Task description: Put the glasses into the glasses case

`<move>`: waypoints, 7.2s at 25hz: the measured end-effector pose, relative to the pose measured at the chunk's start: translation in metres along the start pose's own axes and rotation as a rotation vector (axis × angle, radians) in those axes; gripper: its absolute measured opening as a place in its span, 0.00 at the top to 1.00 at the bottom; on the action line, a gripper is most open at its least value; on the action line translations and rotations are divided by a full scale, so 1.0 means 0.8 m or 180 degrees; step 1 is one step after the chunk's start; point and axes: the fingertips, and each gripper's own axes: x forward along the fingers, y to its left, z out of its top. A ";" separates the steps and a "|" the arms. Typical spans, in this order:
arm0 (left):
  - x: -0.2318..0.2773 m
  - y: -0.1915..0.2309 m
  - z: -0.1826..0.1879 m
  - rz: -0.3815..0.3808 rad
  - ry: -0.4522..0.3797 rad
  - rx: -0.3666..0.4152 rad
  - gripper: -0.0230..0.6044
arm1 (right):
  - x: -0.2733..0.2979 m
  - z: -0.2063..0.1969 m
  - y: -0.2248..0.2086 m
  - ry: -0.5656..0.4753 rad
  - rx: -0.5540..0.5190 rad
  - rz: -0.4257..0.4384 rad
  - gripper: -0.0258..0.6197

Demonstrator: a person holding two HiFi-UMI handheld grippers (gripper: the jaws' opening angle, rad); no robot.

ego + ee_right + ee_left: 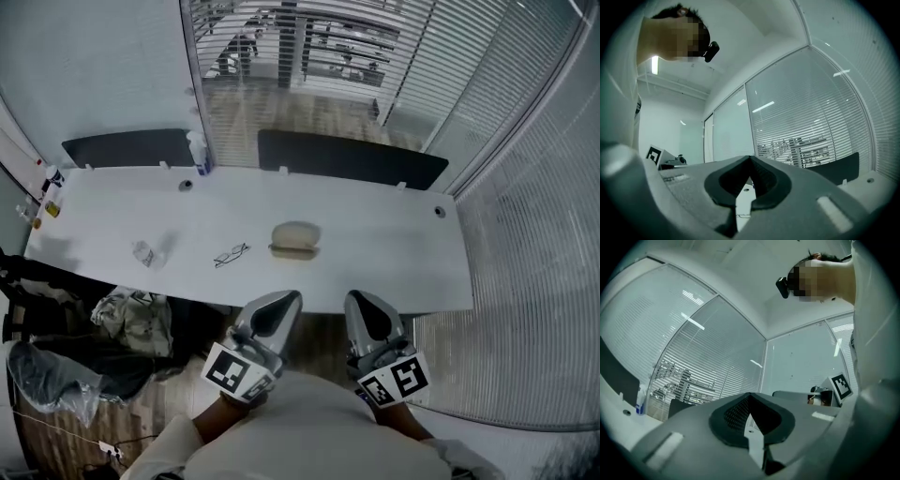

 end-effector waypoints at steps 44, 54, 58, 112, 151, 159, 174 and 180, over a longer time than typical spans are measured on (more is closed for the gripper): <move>0.057 0.131 -0.113 0.0379 0.0822 -0.0261 0.96 | 0.119 -0.127 -0.059 0.0870 0.0547 0.0357 0.96; 0.054 0.172 -0.139 0.0369 0.1101 0.0100 0.96 | 0.164 -0.157 -0.041 0.0949 0.0534 0.0580 0.96; 0.039 0.217 -0.176 0.0444 0.1375 0.0325 0.96 | 0.189 -0.189 -0.034 0.1035 0.0532 0.0656 0.96; -0.066 0.446 -0.418 0.0397 0.3400 0.2096 0.93 | 0.281 -0.320 -0.022 0.1440 0.0736 0.0757 0.96; 0.149 0.241 -0.347 -0.0897 0.2727 0.3111 0.93 | 0.135 -0.234 -0.158 0.0999 0.0729 -0.0184 0.96; 0.162 0.290 -0.402 -0.1258 0.2942 0.3418 0.93 | 0.162 -0.271 -0.174 0.1143 0.0748 -0.0174 0.96; 0.143 0.338 -0.528 -0.1762 0.3281 0.3342 0.93 | 0.190 -0.371 -0.195 0.1527 0.1033 -0.0209 0.96; 0.137 0.336 -0.546 -0.1772 0.3285 0.3266 0.93 | 0.188 -0.390 -0.190 0.1591 0.1091 -0.0221 0.96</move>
